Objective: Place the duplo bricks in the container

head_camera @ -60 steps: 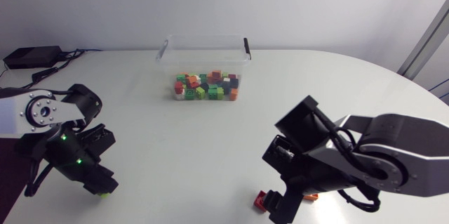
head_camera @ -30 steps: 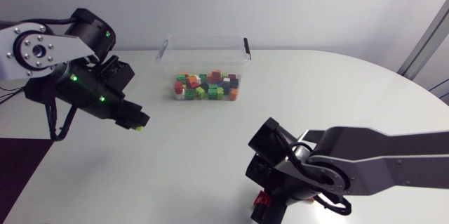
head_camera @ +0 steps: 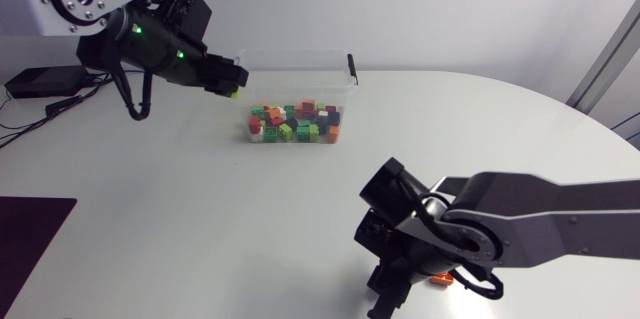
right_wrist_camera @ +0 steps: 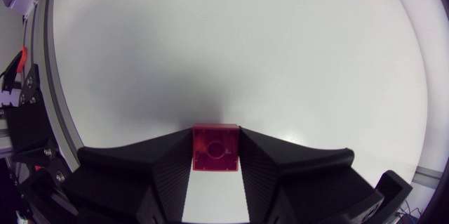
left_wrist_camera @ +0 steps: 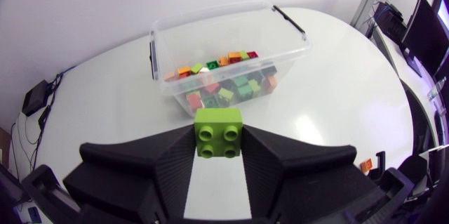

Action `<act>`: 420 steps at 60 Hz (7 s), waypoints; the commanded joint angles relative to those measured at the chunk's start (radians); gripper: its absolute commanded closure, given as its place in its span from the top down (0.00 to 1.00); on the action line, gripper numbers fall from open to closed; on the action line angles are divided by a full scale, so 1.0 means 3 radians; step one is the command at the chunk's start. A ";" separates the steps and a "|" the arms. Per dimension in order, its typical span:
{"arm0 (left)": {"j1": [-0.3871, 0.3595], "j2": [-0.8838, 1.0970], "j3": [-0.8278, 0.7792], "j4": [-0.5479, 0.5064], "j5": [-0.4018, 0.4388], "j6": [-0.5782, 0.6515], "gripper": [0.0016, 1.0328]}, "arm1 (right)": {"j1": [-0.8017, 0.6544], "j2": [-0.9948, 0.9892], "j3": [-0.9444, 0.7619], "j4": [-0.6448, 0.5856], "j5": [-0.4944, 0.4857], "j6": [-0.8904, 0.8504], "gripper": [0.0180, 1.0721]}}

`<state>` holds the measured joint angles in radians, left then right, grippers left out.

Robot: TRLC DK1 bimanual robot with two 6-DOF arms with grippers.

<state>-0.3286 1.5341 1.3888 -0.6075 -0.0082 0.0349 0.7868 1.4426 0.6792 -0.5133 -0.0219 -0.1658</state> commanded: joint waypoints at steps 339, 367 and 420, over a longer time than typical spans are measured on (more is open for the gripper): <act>0.1259 -0.4572 -0.4169 0.1519 -0.0060 0.0262 0.96 | -0.1661 -0.0968 -0.0157 -0.0810 -0.0638 -0.2638 0.25; 0.1377 -0.4935 -0.4568 0.1969 -0.0060 0.0257 0.95 | -0.1375 -0.1050 0.0676 -0.0273 -0.1011 -0.1646 0.25; 0.1300 -0.5149 -0.4619 0.1994 -0.0060 0.0231 0.96 | -0.1288 0.1082 0.2583 0.1563 -0.0658 -0.0373 0.24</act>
<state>0.0708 -0.0025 0.0265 -0.0231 -0.0273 0.1234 0.3870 1.7107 1.3777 -0.0681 -0.2314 -0.3191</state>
